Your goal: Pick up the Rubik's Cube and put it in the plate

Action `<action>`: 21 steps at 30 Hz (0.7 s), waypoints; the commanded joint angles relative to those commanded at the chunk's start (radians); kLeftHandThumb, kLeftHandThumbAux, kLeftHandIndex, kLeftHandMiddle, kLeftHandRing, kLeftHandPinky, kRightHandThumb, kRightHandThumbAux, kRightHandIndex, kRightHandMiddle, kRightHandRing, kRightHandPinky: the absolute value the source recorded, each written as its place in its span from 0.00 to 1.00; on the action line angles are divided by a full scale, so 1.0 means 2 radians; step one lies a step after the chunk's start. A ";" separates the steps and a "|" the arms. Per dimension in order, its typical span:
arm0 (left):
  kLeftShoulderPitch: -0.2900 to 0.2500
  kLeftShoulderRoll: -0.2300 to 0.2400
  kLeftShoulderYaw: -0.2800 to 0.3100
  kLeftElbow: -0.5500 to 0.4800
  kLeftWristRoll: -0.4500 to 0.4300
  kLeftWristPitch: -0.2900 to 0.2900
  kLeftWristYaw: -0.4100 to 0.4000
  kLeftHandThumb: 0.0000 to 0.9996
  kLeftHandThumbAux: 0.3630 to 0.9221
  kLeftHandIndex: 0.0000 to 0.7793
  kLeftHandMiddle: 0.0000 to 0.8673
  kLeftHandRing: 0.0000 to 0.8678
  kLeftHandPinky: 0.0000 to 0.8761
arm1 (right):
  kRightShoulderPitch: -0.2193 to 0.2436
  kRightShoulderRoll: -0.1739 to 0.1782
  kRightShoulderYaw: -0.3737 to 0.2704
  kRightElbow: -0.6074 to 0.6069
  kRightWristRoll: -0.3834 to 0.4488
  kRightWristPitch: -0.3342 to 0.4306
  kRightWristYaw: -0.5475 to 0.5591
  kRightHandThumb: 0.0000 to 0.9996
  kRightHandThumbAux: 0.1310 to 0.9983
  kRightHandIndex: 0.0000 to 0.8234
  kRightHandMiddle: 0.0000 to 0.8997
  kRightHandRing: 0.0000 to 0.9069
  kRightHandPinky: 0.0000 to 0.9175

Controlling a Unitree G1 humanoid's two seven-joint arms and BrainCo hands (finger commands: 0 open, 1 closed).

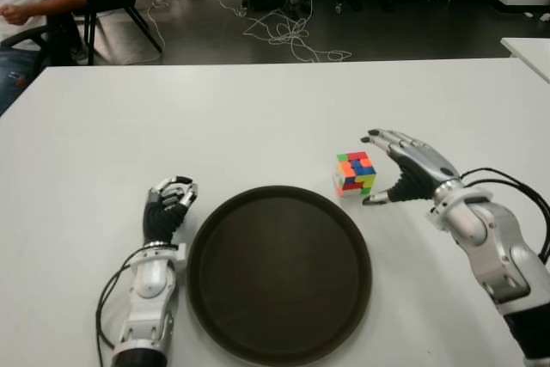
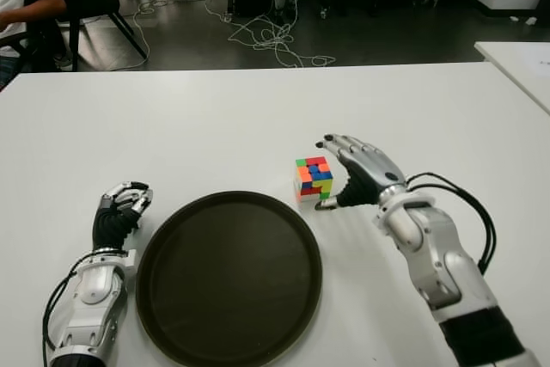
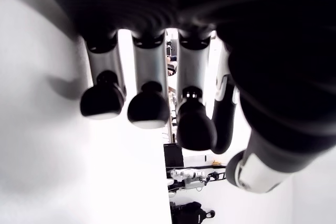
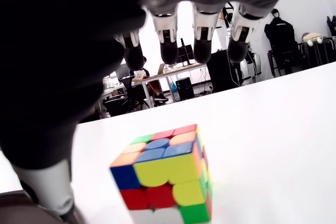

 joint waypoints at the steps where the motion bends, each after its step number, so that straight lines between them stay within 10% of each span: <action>1: 0.000 0.000 0.000 -0.001 0.001 0.001 0.001 0.70 0.62 0.57 0.94 0.96 0.92 | -0.006 0.001 0.001 0.002 0.000 0.006 0.006 0.00 0.70 0.00 0.00 0.00 0.00; 21: 0.003 -0.001 0.000 -0.003 0.001 0.001 0.003 0.70 0.62 0.57 0.94 0.96 0.92 | -0.053 0.023 0.013 0.048 0.015 0.023 0.013 0.00 0.66 0.00 0.00 0.00 0.00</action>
